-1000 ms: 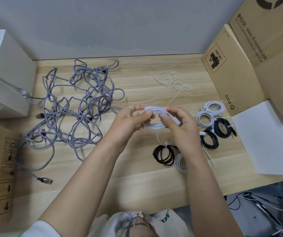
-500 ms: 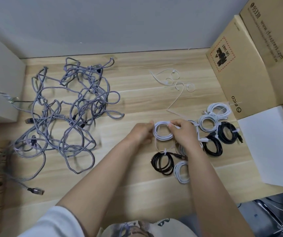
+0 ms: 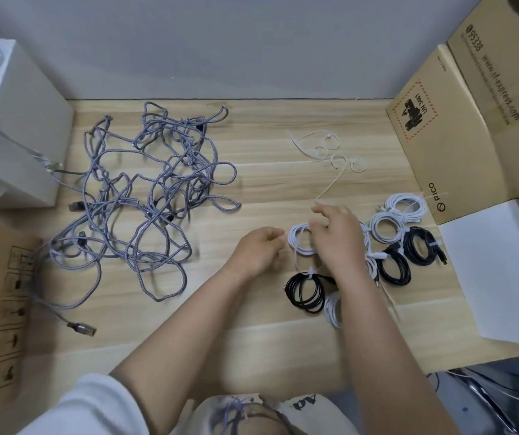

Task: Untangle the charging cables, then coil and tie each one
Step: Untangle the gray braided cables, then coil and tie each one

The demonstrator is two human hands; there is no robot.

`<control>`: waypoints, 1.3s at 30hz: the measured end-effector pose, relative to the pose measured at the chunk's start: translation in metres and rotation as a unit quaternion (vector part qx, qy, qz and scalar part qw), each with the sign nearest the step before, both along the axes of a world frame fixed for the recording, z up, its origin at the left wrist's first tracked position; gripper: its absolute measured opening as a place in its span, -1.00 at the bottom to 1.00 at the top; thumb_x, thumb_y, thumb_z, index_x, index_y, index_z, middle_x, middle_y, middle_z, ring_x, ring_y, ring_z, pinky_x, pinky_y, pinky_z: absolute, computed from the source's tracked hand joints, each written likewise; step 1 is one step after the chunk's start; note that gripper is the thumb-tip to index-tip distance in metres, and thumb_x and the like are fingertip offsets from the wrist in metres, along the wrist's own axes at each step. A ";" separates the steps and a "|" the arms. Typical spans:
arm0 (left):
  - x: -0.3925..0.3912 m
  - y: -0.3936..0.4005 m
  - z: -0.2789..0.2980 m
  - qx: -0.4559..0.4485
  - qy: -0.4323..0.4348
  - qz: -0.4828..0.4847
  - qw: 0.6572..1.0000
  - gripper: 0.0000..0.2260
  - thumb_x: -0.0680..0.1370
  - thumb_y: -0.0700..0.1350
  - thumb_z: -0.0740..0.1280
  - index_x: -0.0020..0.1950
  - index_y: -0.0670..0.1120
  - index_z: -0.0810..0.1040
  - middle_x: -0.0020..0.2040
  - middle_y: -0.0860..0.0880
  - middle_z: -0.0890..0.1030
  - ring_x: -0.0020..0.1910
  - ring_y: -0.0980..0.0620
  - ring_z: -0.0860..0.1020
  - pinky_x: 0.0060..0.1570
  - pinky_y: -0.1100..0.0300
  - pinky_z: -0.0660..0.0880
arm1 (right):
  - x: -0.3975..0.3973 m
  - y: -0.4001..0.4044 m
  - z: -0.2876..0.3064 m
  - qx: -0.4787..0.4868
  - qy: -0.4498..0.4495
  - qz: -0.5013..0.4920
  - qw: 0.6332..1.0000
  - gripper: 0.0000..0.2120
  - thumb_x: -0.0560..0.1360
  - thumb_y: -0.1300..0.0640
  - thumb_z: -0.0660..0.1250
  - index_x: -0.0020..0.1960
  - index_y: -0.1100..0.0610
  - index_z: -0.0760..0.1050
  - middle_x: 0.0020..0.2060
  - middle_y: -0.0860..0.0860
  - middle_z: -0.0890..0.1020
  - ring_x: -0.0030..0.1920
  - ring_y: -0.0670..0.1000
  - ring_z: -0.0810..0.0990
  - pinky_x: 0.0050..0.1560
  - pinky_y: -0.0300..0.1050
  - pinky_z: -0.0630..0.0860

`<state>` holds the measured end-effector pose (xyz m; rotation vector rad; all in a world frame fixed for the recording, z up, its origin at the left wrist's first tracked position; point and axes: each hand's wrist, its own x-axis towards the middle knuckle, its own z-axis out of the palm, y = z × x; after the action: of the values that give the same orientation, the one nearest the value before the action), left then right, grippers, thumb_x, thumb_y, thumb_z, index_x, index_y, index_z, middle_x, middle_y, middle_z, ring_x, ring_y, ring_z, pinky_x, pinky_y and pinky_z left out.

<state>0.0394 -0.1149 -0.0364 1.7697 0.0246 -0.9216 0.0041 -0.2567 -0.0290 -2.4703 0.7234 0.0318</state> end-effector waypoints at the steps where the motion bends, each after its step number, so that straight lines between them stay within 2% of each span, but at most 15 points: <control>1: -0.004 0.010 0.003 0.005 -0.055 0.009 0.998 -0.84 0.58 -0.14 0.28 0.13 -0.10 0.58 -0.09 0.04 0.58 -0.10 0.08 0.54 -0.01 0.31 0.43 | -0.002 0.011 0.006 -0.006 -0.058 0.002 0.998 -0.75 0.53 0.18 0.26 0.19 0.10 0.55 0.16 0.06 0.56 0.22 0.10 0.45 0.22 0.03 0.37; 4: -0.017 0.047 0.019 -0.028 -0.173 0.053 0.983 -0.83 0.56 -0.22 0.29 -0.03 0.05 0.58 -0.17 0.15 0.61 -0.18 0.23 0.57 -0.05 0.40 0.43 | -0.008 0.051 0.020 0.060 -0.167 0.037 0.983 -0.80 0.50 0.24 0.28 0.07 0.10 0.61 0.00 0.01 0.61 0.09 0.00 0.52 0.14 -0.08 0.41; 7: -0.033 0.091 0.021 -0.003 -0.221 0.107 0.969 -0.73 0.56 -0.27 0.26 -0.08 0.13 0.55 -0.22 0.15 0.61 -0.25 0.27 0.57 -0.09 0.33 0.46 | -0.014 0.094 0.021 0.152 -0.165 0.102 0.969 -0.81 0.47 0.26 0.29 0.01 0.12 0.63 -0.07 -0.01 0.63 -0.08 -0.21 0.50 0.01 -0.32 0.40; 10: -0.045 0.133 0.011 0.091 -0.282 0.197 0.935 -0.77 0.52 -0.27 0.25 0.08 0.01 0.55 -0.07 0.09 0.62 -0.04 0.15 0.56 0.06 0.18 0.44 | -0.019 0.134 0.012 0.208 -0.125 0.155 0.958 -0.81 0.45 0.24 0.29 -0.01 0.14 0.64 -0.10 0.00 0.64 -0.24 -0.25 0.49 -0.06 -0.29 0.43; 12: -0.053 0.161 0.004 0.204 -0.331 0.261 0.884 -0.64 0.44 -0.30 0.24 0.23 -0.15 0.47 0.14 -0.10 0.54 0.16 -0.03 0.43 0.18 0.07 0.30 | -0.022 0.163 0.006 0.246 -0.093 0.182 0.947 -0.82 0.46 0.28 0.31 -0.01 0.16 0.64 -0.11 0.02 0.64 -0.27 -0.29 0.46 -0.07 -0.23 0.45; 15: -0.063 0.192 -0.001 0.328 -0.280 0.360 0.827 -0.45 0.40 -0.37 0.28 0.39 -0.22 0.31 0.40 -0.24 0.27 0.32 -0.15 0.22 0.27 -0.01 0.15 | -0.025 0.198 -0.001 0.285 -0.051 0.210 0.934 -0.82 0.47 0.33 0.32 0.01 0.19 0.63 -0.12 0.02 0.62 -0.27 -0.27 0.45 -0.11 -0.32 0.42; 17: -0.064 0.208 -0.007 0.334 -0.199 0.399 0.830 -0.37 0.41 -0.35 0.29 0.46 -0.20 0.19 0.43 -0.28 0.19 0.36 -0.26 0.20 0.30 -0.08 0.16 | -0.025 0.217 -0.006 0.306 -0.022 0.218 0.926 -0.81 0.48 0.32 0.31 0.03 0.18 0.62 -0.16 -0.02 0.56 -0.27 -0.24 0.46 -0.09 -0.30 0.42; 20: -0.057 0.230 -0.024 0.198 -0.048 0.509 0.836 -0.37 0.47 -0.33 0.28 0.48 -0.16 0.11 0.34 -0.29 0.30 0.25 -0.23 0.38 0.18 0.00 0.42 | -0.025 0.238 -0.010 0.327 0.022 0.217 0.919 -0.80 0.50 0.30 0.30 0.08 0.16 0.59 -0.14 -0.02 0.52 -0.26 -0.21 0.45 -0.06 -0.26 0.41; 21: -0.055 0.235 -0.026 0.114 -0.013 0.550 0.827 -0.46 0.50 -0.32 0.25 0.43 -0.14 0.16 0.23 -0.23 0.40 0.07 -0.17 0.49 -0.06 0.10 0.51 | -0.024 0.243 -0.011 0.333 0.030 0.215 0.918 -0.80 0.50 0.29 0.30 0.10 0.16 0.58 -0.12 0.00 0.52 -0.26 -0.22 0.44 -0.06 -0.26 0.39; 23: -0.051 0.240 -0.027 -0.018 0.044 0.579 0.814 -0.86 0.60 -0.23 0.19 0.15 -0.15 0.36 -0.14 -0.10 0.55 -0.28 0.02 0.49 -0.43 0.26 0.44 | -0.024 0.247 -0.012 0.339 0.041 0.214 0.915 -0.78 0.50 0.30 0.30 0.12 0.17 0.56 -0.09 0.03 0.51 -0.27 -0.22 0.43 -0.05 -0.26 0.38; 24: -0.049 0.242 -0.025 -0.055 0.070 0.580 0.810 -0.90 0.64 -0.15 0.15 -0.02 -0.15 0.40 -0.31 -0.04 0.56 -0.33 0.05 0.47 -0.43 0.26 0.44 | -0.024 0.251 -0.012 0.338 0.050 0.214 0.915 -0.77 0.50 0.29 0.30 0.14 0.17 0.56 -0.07 0.03 0.51 -0.27 -0.22 0.43 -0.04 -0.27 0.38; 26: -0.046 0.244 -0.023 -0.085 0.122 0.572 0.806 -0.72 0.66 -0.02 0.11 -0.16 -0.15 0.40 -0.35 -0.02 0.51 -0.32 0.07 0.47 -0.24 0.16 0.50 | -0.024 0.252 -0.011 0.329 0.066 0.212 0.918 -0.75 0.51 0.27 0.31 0.18 0.17 0.54 -0.04 0.03 0.51 -0.23 -0.16 0.46 -0.01 -0.28 0.37; 31: -0.036 0.247 -0.019 -0.132 0.160 0.546 0.812 -0.78 0.65 -0.06 0.15 -0.17 -0.05 0.45 -0.44 0.09 0.49 -0.51 0.22 0.44 -0.42 0.35 0.50 | -0.023 0.252 -0.010 0.282 0.072 0.225 0.930 -0.64 0.49 0.25 0.32 0.28 0.13 0.47 0.03 0.03 0.46 -0.05 -0.08 0.41 0.06 -0.29 0.32; 35: -0.034 0.232 0.002 -0.177 0.142 0.458 0.859 -0.89 0.58 -0.13 0.27 -0.14 -0.06 0.51 -0.49 0.12 0.47 -0.54 0.24 0.42 -0.39 0.40 0.48 | -0.025 0.246 -0.009 0.226 0.044 0.243 0.943 -0.56 0.50 0.17 0.33 0.37 0.05 0.40 0.08 0.04 0.39 0.12 0.03 0.44 0.21 -0.16 0.33; 39: -0.031 0.210 0.031 -0.217 0.098 0.383 0.893 -0.81 0.53 -0.03 0.29 -0.26 -0.06 0.46 -0.47 0.10 0.41 -0.47 0.17 0.40 -0.31 0.34 0.51 | -0.022 0.232 -0.001 0.185 -0.018 0.239 0.953 -0.79 0.53 0.08 0.28 0.03 0.20 0.58 -0.05 0.11 0.47 0.03 0.12 0.47 0.11 0.02 0.39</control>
<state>0.0081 0.0953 -0.0056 1.0873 0.5668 -0.4606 -0.0183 -0.0243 -0.0301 -2.2138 0.0730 0.2780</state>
